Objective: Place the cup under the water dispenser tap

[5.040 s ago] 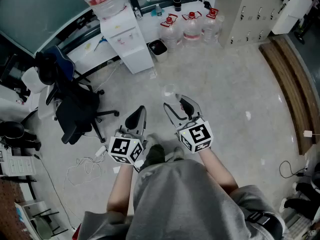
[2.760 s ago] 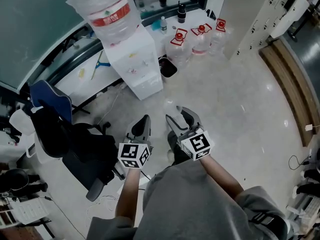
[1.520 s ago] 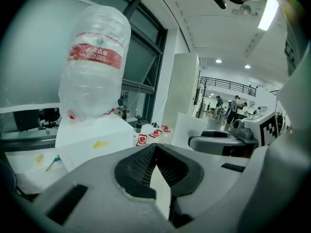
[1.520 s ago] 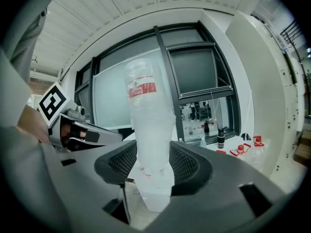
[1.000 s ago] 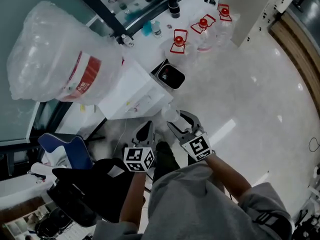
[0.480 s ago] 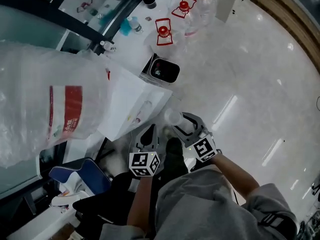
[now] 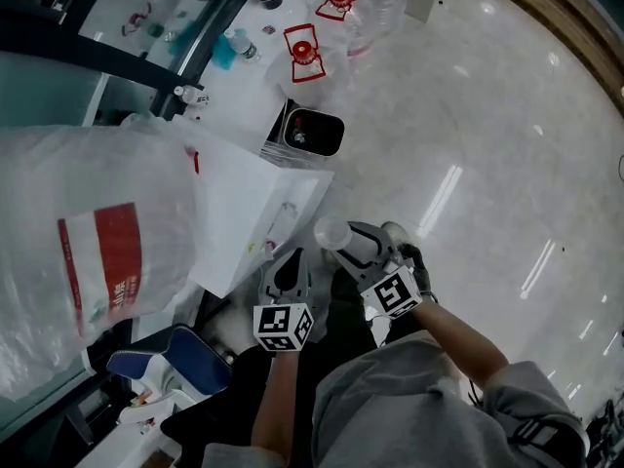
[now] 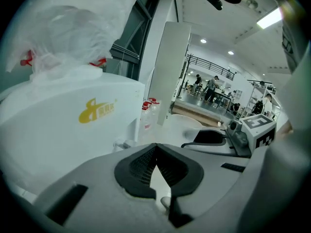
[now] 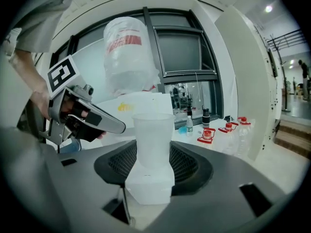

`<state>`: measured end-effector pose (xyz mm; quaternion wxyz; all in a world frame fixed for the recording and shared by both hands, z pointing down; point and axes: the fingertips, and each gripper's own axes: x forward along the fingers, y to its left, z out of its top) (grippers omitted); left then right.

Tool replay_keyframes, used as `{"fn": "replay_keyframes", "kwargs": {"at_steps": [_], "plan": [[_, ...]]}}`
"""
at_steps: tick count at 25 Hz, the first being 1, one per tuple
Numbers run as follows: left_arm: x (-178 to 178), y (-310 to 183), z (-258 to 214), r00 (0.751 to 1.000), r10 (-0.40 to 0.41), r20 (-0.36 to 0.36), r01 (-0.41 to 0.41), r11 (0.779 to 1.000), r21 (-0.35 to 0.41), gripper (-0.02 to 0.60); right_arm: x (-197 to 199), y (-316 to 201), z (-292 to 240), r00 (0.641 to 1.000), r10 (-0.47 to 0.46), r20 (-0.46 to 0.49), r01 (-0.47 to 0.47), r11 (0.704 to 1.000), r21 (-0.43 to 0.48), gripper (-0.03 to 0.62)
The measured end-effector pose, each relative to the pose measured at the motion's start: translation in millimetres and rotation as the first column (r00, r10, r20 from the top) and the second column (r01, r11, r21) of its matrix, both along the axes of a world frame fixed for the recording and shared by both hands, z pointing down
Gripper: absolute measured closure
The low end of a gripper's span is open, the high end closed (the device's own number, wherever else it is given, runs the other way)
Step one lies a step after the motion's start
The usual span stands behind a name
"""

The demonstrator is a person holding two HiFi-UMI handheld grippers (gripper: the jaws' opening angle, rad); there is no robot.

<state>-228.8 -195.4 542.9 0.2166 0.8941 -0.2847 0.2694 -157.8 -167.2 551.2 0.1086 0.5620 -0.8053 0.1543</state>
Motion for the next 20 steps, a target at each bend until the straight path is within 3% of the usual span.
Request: {"fn": "replay_keyframes", "kwargs": {"at_steps": [12, 20], "plan": [[-16.5, -11.5, 74.2, 0.999, 0.007, 0.046, -0.006, 1.000, -0.028, 0.572, -10.8, -17.7, 97.7, 0.999, -0.004, -0.053, 0.003, 1.000, -0.026, 0.384], [-22.7, -11.6, 111.4, 0.999, 0.002, 0.053, 0.001, 0.999, -0.052, 0.572, -28.9, -22.2, 164.9, 0.992, -0.060, -0.111, 0.057, 0.998, -0.028, 0.384]]}}
